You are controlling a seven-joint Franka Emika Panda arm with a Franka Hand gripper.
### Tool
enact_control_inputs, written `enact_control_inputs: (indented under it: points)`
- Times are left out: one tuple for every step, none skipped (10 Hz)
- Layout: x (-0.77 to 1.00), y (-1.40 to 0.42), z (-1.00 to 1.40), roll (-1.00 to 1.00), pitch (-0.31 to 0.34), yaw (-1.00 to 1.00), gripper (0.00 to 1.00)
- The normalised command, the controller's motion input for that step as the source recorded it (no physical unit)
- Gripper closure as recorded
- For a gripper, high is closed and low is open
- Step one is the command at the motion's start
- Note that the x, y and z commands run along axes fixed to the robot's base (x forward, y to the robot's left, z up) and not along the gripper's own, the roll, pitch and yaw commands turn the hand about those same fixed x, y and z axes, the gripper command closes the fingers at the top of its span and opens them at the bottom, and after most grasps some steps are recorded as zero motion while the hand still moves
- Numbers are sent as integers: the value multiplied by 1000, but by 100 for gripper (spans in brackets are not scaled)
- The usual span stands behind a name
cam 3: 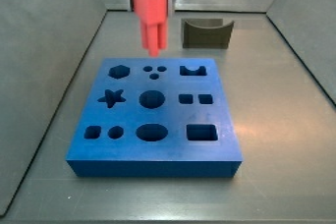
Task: Insert the 3 prong object.
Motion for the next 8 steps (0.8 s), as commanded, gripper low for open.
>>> enact_control_inputs:
  points:
    - [9, 0, -489, 106, 0, 280, 100]
    - [0, 0, -406, 103, 0, 309, 100]
    - [0, 0, -346, 81, 3, 180, 100]
    - [0, 0, -274, 61, 16, 89, 100]
    - [0, 0, -277, 46, 23, 71, 100]
    - [111, 0, -291, 26, 46, 0, 100]
    - [160, 0, -274, 46, 66, 0, 100]
    - [189, 0, -243, 54, 76, 0, 100]
